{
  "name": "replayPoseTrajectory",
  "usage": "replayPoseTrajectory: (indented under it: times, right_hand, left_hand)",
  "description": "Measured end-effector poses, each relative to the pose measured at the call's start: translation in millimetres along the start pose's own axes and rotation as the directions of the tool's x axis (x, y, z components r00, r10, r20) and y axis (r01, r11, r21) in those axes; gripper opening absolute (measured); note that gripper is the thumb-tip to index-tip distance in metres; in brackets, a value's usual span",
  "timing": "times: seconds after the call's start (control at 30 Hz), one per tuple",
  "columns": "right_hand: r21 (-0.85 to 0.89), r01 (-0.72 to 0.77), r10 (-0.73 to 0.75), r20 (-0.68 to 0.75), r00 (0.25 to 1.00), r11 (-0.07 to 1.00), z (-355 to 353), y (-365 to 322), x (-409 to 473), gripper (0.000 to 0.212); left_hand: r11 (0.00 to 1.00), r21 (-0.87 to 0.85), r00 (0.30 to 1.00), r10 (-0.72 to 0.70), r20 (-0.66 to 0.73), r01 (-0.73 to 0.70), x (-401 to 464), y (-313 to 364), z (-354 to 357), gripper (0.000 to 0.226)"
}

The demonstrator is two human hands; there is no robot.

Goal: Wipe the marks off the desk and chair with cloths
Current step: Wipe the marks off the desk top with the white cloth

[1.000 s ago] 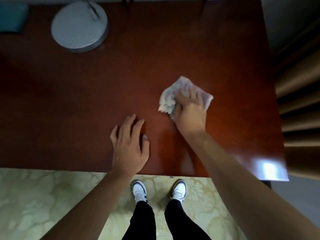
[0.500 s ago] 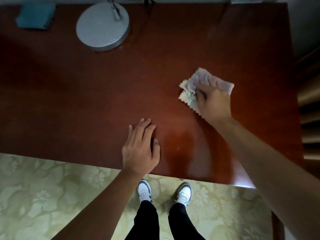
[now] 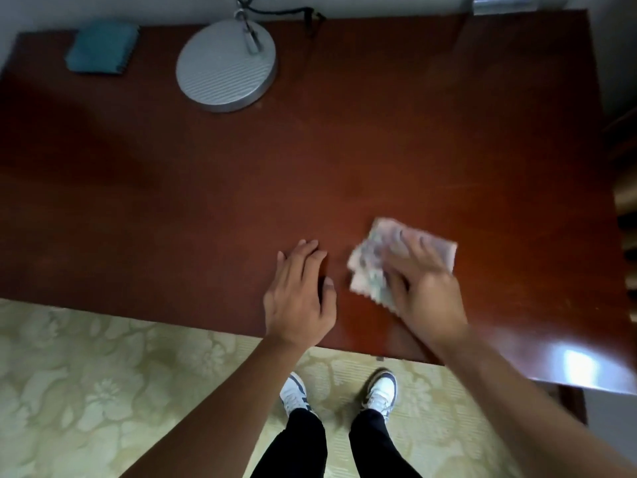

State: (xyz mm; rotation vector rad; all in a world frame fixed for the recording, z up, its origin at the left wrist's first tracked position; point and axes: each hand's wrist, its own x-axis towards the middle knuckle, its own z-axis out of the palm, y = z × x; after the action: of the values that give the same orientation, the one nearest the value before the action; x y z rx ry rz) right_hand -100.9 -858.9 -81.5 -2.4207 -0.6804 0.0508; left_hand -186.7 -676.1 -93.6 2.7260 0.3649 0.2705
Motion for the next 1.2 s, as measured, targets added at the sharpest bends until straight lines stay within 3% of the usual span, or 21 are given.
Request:
replayPoseTrajectory:
  times: [0.13,0.27,0.4,0.53,0.73,0.83,1.0,1.2]
  right_hand:
    - [-0.007,-0.103,0.103,-0.009,0.995,0.995,23,-24,22,0.033]
    - [-0.008,-0.066,0.067,0.039,0.997,0.998,43,-58,-17,0.043]
    - [-0.034,-0.087,0.087,0.004,0.996,0.996,52,-63,7,0.043]
    - [-0.066,-0.124,0.124,0.009,0.992,0.990,73,-85,77,0.045]
    - [-0.099,-0.180,0.184,0.030,0.982,0.979,143,-163,174,0.040]
    - [-0.073,-0.091,0.097,0.094,0.991,0.993,193,-227,185,0.042]
    - [0.046,0.204,-0.209,0.263,0.942,0.978,270,-335,147,0.048]
    - [0.104,0.284,-0.302,0.258,0.918,0.953,305,-372,169,0.040]
  left_hand:
    - [1.000,-0.010,1.000,-0.015,-0.012,0.015,-4,-3,-2,0.038]
    - [0.997,-0.074,1.000,-0.023,0.014,0.024,-4,0,-4,0.047]
    - [0.982,-0.191,0.999,0.007,0.035,0.000,1,-10,-14,0.049]
    - [0.948,-0.312,0.996,0.084,0.037,-0.069,13,-58,-35,0.050]
    - [0.970,-0.240,0.999,0.031,-0.044,-0.041,22,-185,-85,0.043]
    - [0.986,-0.145,0.990,-0.097,-0.105,0.082,23,-262,-114,0.043]
    - [0.953,-0.062,0.931,-0.303,-0.202,0.296,8,-355,-145,0.038]
    - [0.923,-0.071,0.902,-0.384,-0.197,0.378,8,-394,-157,0.042]
